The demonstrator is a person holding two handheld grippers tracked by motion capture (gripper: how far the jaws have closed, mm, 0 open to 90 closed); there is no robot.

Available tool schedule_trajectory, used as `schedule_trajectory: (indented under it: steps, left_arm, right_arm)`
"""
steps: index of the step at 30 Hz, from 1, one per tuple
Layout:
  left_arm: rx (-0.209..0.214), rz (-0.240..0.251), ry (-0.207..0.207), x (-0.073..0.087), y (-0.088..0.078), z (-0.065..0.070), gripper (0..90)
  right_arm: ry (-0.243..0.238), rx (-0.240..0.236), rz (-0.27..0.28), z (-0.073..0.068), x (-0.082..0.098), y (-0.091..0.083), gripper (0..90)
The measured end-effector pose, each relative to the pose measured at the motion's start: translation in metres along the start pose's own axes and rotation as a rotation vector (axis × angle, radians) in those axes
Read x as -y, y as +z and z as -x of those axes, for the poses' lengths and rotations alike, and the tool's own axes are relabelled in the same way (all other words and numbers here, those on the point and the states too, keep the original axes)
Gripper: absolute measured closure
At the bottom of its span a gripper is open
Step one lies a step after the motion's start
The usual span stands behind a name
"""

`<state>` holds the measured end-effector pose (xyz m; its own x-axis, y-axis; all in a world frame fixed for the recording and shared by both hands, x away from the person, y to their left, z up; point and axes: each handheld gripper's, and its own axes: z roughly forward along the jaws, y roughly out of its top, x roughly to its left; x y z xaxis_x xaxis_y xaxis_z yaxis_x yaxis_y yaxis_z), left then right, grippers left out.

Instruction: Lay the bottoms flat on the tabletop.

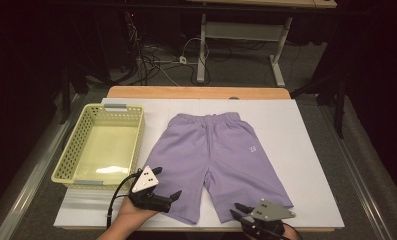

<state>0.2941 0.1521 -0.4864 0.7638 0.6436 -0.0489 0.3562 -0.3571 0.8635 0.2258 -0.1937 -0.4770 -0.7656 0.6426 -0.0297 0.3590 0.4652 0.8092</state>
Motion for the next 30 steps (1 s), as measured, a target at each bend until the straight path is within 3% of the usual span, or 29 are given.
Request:
schedule_trajectory:
  steps: [5,8,12,14,22,24,26,28,30]
  left_arm:
    - [0.002,-0.005,0.004,0.000,0.000,0.000,0.1]
    - [0.002,-0.008,0.006,0.000,0.001,0.000,0.1]
    - [0.002,-0.011,0.010,0.000,0.001,0.000,0.1]
    - [0.003,-0.011,0.010,0.000,0.001,0.000,0.1]
    - [0.001,-0.011,0.007,-0.001,0.001,0.000,0.1]
    - [-0.007,-0.007,0.009,-0.001,0.000,0.001,0.1]
    - [-0.026,-0.012,0.019,-0.002,-0.002,0.006,0.8]
    - [0.034,-0.015,0.013,-0.004,-0.005,0.016,8.0]
    - [0.093,-0.017,0.074,-0.006,-0.007,0.036,27.4]
  right_arm:
    - [-0.008,-0.047,-0.033,-0.014,-0.002,0.018,64.0]
    - [-0.057,-0.015,-0.065,-0.020,-0.001,0.025,64.4]
    - [-0.063,-0.004,-0.058,-0.018,-0.001,0.025,87.8]
    - [-0.068,-0.015,-0.063,-0.019,-0.001,0.024,88.6]
    - [-0.107,-0.056,-0.044,-0.032,-0.005,0.020,88.2]
    - [-0.098,-0.067,-0.053,-0.031,-0.004,0.022,82.9]
    - [-0.083,-0.067,-0.029,-0.029,-0.005,0.018,75.8]
    - [-0.075,-0.050,-0.001,-0.024,-0.006,0.012,73.2]
    - [-0.052,-0.026,0.011,-0.018,-0.005,0.007,71.1]
